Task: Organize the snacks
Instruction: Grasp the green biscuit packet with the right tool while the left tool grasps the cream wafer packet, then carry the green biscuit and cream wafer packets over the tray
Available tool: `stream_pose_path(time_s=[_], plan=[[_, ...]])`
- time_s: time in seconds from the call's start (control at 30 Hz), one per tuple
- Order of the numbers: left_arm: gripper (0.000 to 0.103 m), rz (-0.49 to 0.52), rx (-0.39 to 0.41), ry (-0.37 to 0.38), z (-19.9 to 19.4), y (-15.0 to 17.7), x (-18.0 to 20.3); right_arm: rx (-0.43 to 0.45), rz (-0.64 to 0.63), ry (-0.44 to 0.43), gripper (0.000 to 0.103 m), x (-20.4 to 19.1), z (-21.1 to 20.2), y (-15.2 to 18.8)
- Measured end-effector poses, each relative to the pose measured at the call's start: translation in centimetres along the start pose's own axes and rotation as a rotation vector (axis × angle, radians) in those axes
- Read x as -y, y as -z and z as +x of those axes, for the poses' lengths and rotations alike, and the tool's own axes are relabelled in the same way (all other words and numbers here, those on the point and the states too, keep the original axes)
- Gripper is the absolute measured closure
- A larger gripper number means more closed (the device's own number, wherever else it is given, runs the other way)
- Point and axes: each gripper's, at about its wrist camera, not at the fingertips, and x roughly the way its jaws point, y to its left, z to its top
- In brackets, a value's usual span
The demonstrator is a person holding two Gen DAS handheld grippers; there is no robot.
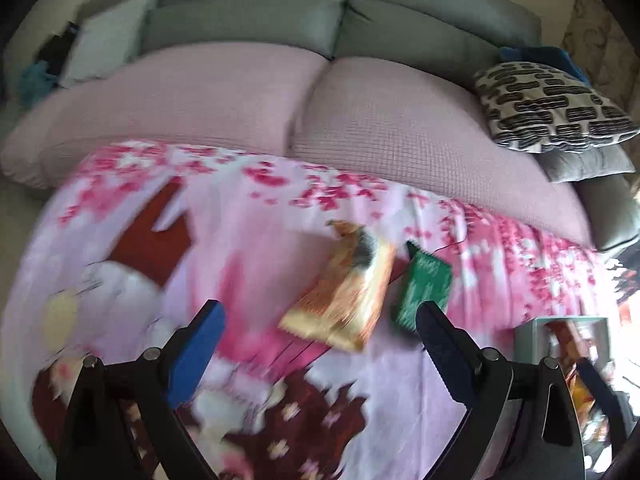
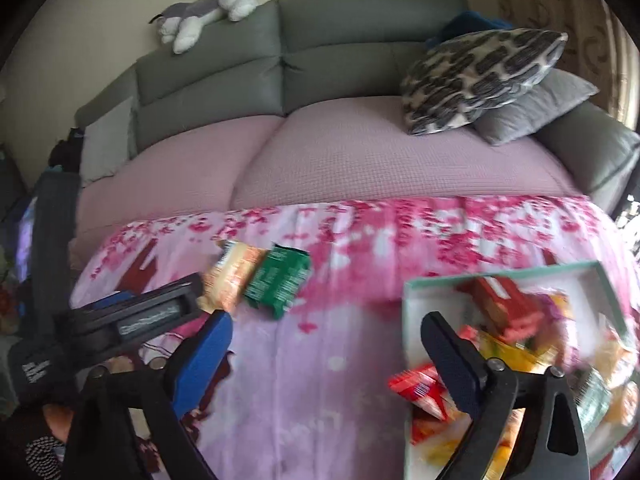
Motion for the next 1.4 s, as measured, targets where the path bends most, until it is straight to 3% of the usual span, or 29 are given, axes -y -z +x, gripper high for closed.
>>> stream_pose_path(time_s=[0.1, 0.2, 0.3, 0.6, 0.73, 0.77, 0.8, 0.83, 0.87, 0.97, 1.17, 1.4], plan=[[0.010, 0.001, -0.067, 0.064, 2.6, -1.2, -0.1, -0.042, -0.009, -0.014, 0.018, -0.6, 2.5, -0.4], [0.039, 0.024, -0.100, 0.047, 4.4, -1.5, 0.0, -0.060, -0.007, 0.001, 0.020, -0.8, 4.5, -0.6], [0.054, 0.022, -0.104, 0.087, 5.0, -1.4, -0.1, -0.072, -0.022, -0.012, 0.022, -1.2, 6.1, -0.9], [0.054, -0.037, -0.083, 0.080, 5.0, -2.0, -2.9, -0.154, -0.050, -0.060, 0.024, -3.6, 11.3, -1.4], [0.054, -0.038, -0.095, 0.098, 5.6, -2.2, -2.9, -0.192, -0.050, -0.053, 0.043, -4.4, 13.7, -1.4], [0.054, -0.034, -0.093, 0.098, 5.7, -2.1, -2.8, -0.202, -0.043, -0.063, 0.043, -4.4, 14.0, -1.4], [0.056, -0.039, -0.090, 0.099, 5.8, -2.0, -2.8, -0.196, -0.039, -0.059, 0.045, -4.4, 14.1, -1.4], [0.064, -0.044, -0.084, 0.108, 5.7, -2.0, -2.8, -0.193, -0.039, -0.060, 0.050, -4.4, 14.0, -1.4], [0.065, -0.053, -0.077, 0.124, 5.5, -1.9, -2.8, -0.191, -0.037, -0.064, 0.052, -4.4, 13.9, -1.4], [0.067, -0.071, -0.061, 0.132, 4.7, -1.5, -2.7, -0.186, -0.040, -0.071, 0.061, -4.4, 13.3, -1.4], [0.067, -0.133, -0.007, 0.188, 0.5, 0.9, -2.2, -0.185, -0.027, -0.121, 0.061, -3.8, 9.9, -0.4], [0.067, -0.146, 0.035, 0.275, -5.2, 5.1, 1.7, -0.168, 0.035, -0.148, 0.061, -0.7, 2.3, 2.9]])
